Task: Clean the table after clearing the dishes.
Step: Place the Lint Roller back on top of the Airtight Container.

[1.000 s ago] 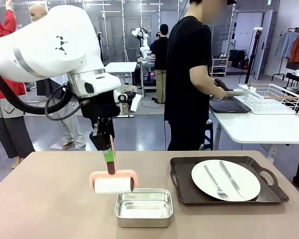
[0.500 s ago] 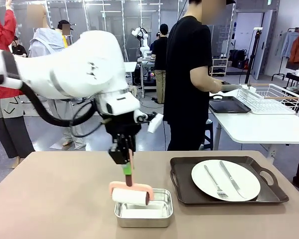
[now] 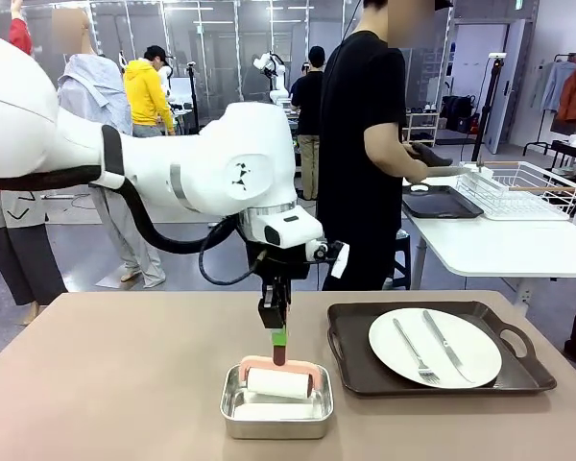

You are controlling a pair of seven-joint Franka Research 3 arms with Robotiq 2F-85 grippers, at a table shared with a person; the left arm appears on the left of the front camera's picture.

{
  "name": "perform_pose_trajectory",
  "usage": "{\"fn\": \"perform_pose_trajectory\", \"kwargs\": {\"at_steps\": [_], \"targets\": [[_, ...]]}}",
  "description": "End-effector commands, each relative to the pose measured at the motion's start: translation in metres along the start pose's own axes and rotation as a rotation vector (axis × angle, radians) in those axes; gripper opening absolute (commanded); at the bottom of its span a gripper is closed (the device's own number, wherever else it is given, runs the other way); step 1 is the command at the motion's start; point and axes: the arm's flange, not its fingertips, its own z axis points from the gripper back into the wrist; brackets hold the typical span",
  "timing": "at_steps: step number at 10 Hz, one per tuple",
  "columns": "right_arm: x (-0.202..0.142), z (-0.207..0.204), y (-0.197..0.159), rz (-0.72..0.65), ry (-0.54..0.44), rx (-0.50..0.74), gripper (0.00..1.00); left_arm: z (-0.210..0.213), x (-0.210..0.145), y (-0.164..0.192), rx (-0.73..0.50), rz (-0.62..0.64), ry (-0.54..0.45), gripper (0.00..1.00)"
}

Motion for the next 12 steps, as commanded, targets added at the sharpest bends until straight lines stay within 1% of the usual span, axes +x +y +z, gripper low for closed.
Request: {"fn": "perform_pose_trajectory", "kwargs": {"at_steps": [1,2,4,5,6,7,8,9,10,11,12], "targets": [[-0.001,0.001,0.002,0.001,-0.004,0.003,1.0,-0.01,0.002,0.009,0.026,0.074,0.006,0.22],[-0.001,0.001,0.002,0.001,-0.004,0.003,1.0,-0.018,0.001,0.012,0.028,0.069,0.011,0.22],[-0.001,0.001,0.002,0.001,-0.004,0.003,1.0,-0.03,0.001,0.026,0.04,0.105,0.034,0.22],[-0.001,0.001,0.002,0.001,-0.004,0.003,1.0,-0.033,0.0,0.034,0.046,0.1,0.027,0.22],[-0.001,0.001,0.002,0.001,-0.004,0.003,1.0,-0.038,-0.004,0.042,0.032,0.126,0.046,0.22],[-0.001,0.001,0.002,0.001,-0.004,0.003,1.0,-0.041,-0.005,0.044,0.032,0.125,0.058,0.22],[-0.001,0.001,0.002,0.001,-0.004,0.003,1.0,-0.042,-0.006,0.048,0.044,0.134,0.068,0.49],[-0.001,0.001,0.002,0.001,-0.004,0.003,1.0,-0.042,-0.008,0.051,0.062,0.135,0.067,0.61],[-0.001,0.001,0.002,0.001,-0.004,0.003,1.0,-0.038,-0.007,0.052,0.07,0.138,0.052,0.89],[-0.001,0.001,0.002,0.001,-0.004,0.003,1.0,-0.034,-0.008,0.054,0.077,0.143,0.039,1.0],[-0.001,0.001,0.002,0.001,-0.004,0.003,1.0,-0.031,-0.008,0.055,0.077,0.143,0.035,1.0]]}}
